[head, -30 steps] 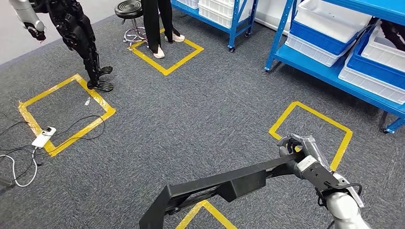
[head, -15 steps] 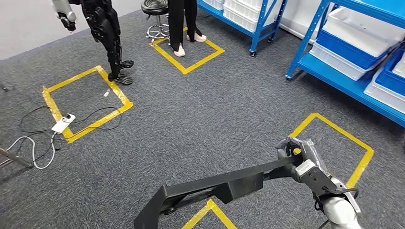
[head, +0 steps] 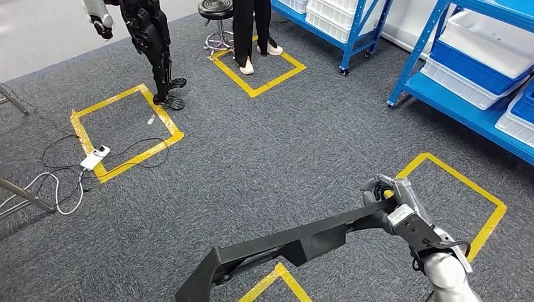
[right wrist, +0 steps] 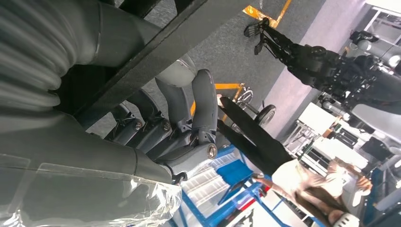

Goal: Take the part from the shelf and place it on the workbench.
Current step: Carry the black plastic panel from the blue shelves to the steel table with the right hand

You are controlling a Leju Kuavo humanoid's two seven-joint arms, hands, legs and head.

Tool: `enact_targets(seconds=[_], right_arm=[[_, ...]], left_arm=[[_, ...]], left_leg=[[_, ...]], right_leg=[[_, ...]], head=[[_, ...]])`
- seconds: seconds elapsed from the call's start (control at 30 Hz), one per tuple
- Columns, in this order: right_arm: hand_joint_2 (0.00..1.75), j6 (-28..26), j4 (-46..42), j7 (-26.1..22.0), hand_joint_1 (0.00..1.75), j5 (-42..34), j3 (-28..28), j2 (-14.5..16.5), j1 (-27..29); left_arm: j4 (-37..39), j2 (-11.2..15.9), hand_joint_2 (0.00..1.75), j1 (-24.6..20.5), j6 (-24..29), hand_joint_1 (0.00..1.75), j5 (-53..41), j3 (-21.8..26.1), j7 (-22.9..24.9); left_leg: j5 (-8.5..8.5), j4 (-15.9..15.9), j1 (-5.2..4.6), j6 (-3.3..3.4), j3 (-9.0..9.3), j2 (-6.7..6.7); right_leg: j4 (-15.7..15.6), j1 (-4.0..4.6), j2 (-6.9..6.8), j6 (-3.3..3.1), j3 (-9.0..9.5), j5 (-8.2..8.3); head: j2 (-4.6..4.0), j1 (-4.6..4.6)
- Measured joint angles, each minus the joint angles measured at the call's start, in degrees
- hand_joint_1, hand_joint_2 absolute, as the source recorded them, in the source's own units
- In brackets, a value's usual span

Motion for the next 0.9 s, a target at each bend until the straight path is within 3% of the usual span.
enact_targets(seconds=[0.1,0.17,0.2,0.27,0.33,0.37,0.4,0.47,0.53,0.6,0.67,0.73,0.8,0.83,0.87,0.9], right_arm=[[1.75,0.0,-0.1,0.0,1.75,0.0,-0.1,0.0,0.0],[1.75,0.0,-0.5,0.0,1.75,0.0,-0.5,0.0,0.5],[1.75,-0.1,-0.7,0.0,1.75,0.0,-0.8,0.0,0.9],[1.75,-0.1,-1.2,0.0,1.75,-0.1,-1.6,0.1,2.1],[1.75,-0.1,-1.6,0.1,1.75,-0.1,-2.3,0.3,3.4],[1.75,-0.1,-1.7,0.1,1.75,-0.1,-2.5,0.4,4.0],[1.75,-0.2,-1.9,0.1,1.75,0.0,-2.7,0.4,4.3],[1.75,-0.2,-2.3,0.1,1.75,0.0,-2.9,0.5,4.5],[1.75,-0.1,-2.5,0.1,1.75,0.0,-3.0,0.6,4.4],[1.75,-0.1,-2.5,0.0,1.75,0.2,-3.0,0.8,4.3],[1.75,-0.1,-2.6,-0.1,1.75,0.3,-3.0,0.9,4.1],[1.75,-0.1,-2.6,-0.1,1.75,0.3,-3.1,0.9,4.0],[1.75,-0.1,-2.7,-0.1,1.75,0.3,-3.3,1.0,4.3],[1.75,-0.1,-2.7,-0.2,1.75,0.3,-3.4,1.0,4.6],[1.75,-0.1,-2.8,-0.2,1.75,0.3,-3.6,1.1,4.9],[1.75,-0.1,-2.9,-0.3,1.75,0.3,-3.8,1.1,5.2]], left_arm=[[-0.1,0.0,1.75,0.0,0.0,0.0,-0.3,0.0,0.0],[-0.2,0.0,1.75,0.0,-0.1,0.0,-0.5,0.0,-0.1],[-0.2,0.0,1.75,0.0,-0.2,0.0,-0.7,0.0,-0.1],[-0.3,0.0,1.75,0.0,-0.5,0.0,-0.9,0.0,-0.2],[-0.3,0.0,1.75,0.0,-0.7,0.0,-1.0,0.0,-0.2],[-0.3,0.0,1.75,0.0,-0.7,0.0,-1.0,0.0,-0.2],[-0.3,0.0,1.75,0.0,-0.7,0.0,-1.1,0.0,-0.2],[-0.3,0.0,1.75,0.0,-0.7,0.0,-1.1,0.0,-0.2],[-0.4,0.0,1.75,0.0,-0.7,0.0,-1.1,0.0,-0.2],[-0.4,0.0,1.75,0.1,-0.7,0.0,-1.1,0.1,-0.1],[-0.4,0.1,1.75,0.2,-0.7,0.0,-1.1,0.2,-0.1],[-0.4,0.1,1.75,0.1,-0.7,0.0,-1.3,0.3,-0.1],[-0.4,0.1,1.75,0.1,-0.7,0.0,-1.6,0.3,-0.1],[-0.4,0.1,1.75,0.2,-0.7,0.0,-1.7,0.3,-0.1],[-0.4,0.1,1.75,0.2,-0.8,0.0,-1.8,0.4,-0.1],[-0.4,0.1,1.75,0.2,-0.8,0.0,-1.9,0.4,-0.1]], left_leg=[[0.36,-2.1,-0.39,0.83,0.86,-0.27],[0.88,-2.9,-0.27,1.6,1.31,-0.89],[1.16,-3.3,-0.13,1.99,1.53,-1.21],[1.4,-3.5,-0.04,2.39,1.6,-1.93],[1.42,-3.5,-0.05,2.43,1.51,-2.8],[1.4,-3.4,-0.04,2.4,1.49,-3.23],[1.38,-3.4,-0.02,2.33,1.51,-3.64],[1.16,-3.0,-0.07,1.92,1.47,-4.35],[0.86,-2.5,-0.3,1.26,1.25,-4.8],[0.81,-2.4,-0.34,0.77,1.01,-4.99],[0.09,-1.4,-0.08,0.3,0.55,-4.24],[-2.95,3.6,0.1,-0.2,-1.68,-2.88],[-6.65,11.3,0.19,-0.5,-5.47,-2.3],[-7.48,14.0,0.23,-0.53,-6.84,-2.25],[-7.22,14.7,0.26,-0.5,-7.26,-2.2],[-5.95,13.0,0.27,-0.38,-6.48,-2.04]], right_leg=[[-0.3,0.47,-0.78,0.84,0.18,-0.17],[0.8,0.4,-0.23,1.3,-0.23,-0.97],[2.9,0.31,0.48,1.29,-1.13,-2.08],[9.9,-0.03,1.91,1.0,-4.58,-5.28],[15.5,-0.25,2.34,1.35,-7.56,-6.98],[15.4,-0.38,2.42,1.87,-7.64,-6.48],[12.9,-0.58,2.45,2.5,-6.54,-5.13],[4.9,-1.06,3.01,3.49,-2.75,-1.79],[0.5,-1.02,3.49,3.14,-0.66,-0.17],[0.4,-0.8,3.29,2.18,-0.56,0.05],[0.3,-1.01,2.92,1.33,-0.5,0.28],[0.1,-1.06,2.43,0.42,-0.43,0.37],[0.1,-0.81,1.79,-0.03,-0.45,0.27],[0.2,-0.72,1.44,-0.07,-0.45,0.24],[0.2,-0.65,1.09,-0.1,-0.44,0.21],[0.2,-0.62,0.79,-0.1,-0.4,0.19]], head=[[0.0,0.16],[0.0,0.2],[0.0,0.27],[0.0,0.45],[0.0,0.51],[0.0,0.52],[0.0,0.54],[0.0,0.62],[0.0,0.65],[0.0,0.61],[0.0,0.54],[0.0,0.35],[0.0,0.19],[0.0,0.19],[0.0,0.18],[0.0,0.18]])
